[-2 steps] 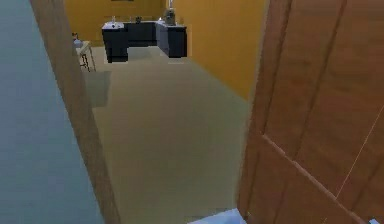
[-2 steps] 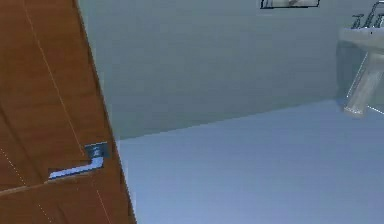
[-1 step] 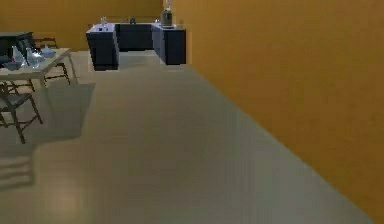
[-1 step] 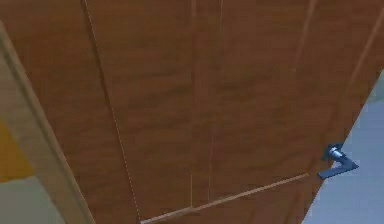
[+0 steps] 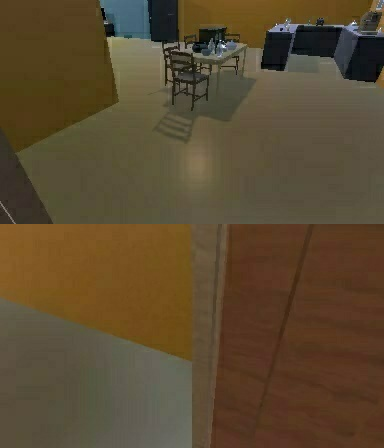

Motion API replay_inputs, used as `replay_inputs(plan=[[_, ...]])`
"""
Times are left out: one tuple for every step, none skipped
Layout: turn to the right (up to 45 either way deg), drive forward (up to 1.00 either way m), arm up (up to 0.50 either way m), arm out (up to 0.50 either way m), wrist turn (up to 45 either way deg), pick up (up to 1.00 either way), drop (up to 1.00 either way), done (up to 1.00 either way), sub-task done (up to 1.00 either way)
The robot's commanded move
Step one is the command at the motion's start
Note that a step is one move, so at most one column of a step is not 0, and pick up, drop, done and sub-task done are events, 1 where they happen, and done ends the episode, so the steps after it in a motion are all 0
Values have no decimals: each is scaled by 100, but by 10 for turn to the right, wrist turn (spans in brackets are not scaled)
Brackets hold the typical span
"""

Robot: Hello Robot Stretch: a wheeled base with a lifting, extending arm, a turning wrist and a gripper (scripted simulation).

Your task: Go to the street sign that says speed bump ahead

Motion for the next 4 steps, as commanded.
replay_inputs(plan=[[-30,0,0,0,0,0,0,0,0],[0,60,0,0,0,0,0,0,0],[-90,0,0,0,0,0,0,0,0],[0,100,0,0,0,0,0,0,0]])
